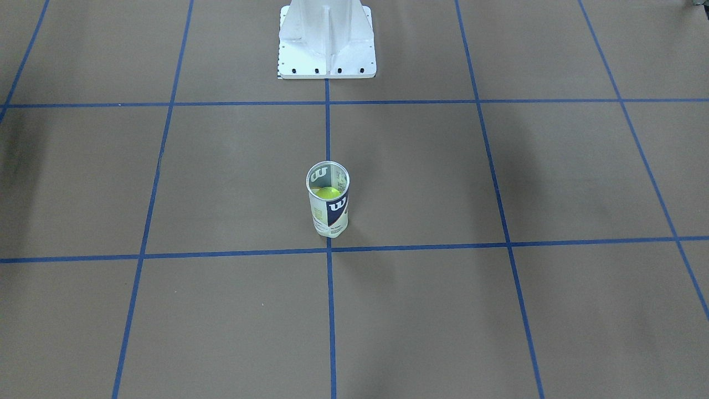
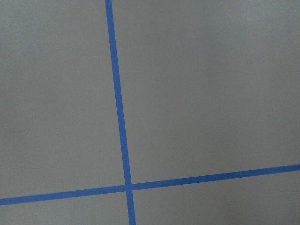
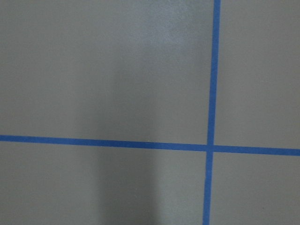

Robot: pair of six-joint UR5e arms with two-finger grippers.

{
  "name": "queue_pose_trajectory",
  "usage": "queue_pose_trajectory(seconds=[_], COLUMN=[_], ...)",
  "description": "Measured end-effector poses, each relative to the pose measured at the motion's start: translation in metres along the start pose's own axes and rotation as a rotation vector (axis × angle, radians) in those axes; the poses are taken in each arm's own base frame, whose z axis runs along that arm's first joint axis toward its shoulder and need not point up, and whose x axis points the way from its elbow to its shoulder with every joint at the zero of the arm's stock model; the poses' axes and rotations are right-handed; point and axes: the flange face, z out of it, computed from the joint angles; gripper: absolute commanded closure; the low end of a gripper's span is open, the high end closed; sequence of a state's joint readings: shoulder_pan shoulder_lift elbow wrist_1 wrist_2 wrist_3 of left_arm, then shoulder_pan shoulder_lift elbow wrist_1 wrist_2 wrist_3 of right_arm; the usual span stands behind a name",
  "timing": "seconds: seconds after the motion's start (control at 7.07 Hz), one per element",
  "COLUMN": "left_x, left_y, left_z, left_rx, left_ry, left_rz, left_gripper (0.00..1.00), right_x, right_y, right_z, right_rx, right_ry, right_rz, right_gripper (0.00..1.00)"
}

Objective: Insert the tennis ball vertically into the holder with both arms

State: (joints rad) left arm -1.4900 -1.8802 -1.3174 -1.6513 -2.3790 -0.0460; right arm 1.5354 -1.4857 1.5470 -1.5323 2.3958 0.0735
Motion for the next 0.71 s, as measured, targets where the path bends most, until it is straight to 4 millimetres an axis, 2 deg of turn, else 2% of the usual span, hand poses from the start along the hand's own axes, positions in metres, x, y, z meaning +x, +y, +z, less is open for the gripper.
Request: queue_pose_trajectory(seconds=[0.14, 0.42, 0.71], left_x=[-0.002, -0.005, -0.008], left_y=[0.0, 0.001, 0.003], left_z=[-0.002, -0.004, -0.005], left_rx=[0.001, 0.003, 0.003], left_ry=[-0.003, -0.004, -0.001], left_rz=[-0.005, -0.012, -0.018], left_gripper=[0.0, 0.0, 0.0], right_x=[0.006, 0.005, 0.009], right_y=[0.005, 0.01, 0.012], right_z=[-0.012, -0.031, -0.038], right_rx=[-0.024, -0.061, -0.074], right_ry=[0.002, 0.004, 0.001], right_rz=[0.025, 0.034, 0.041], right_gripper=[0.0, 0.0, 0.0])
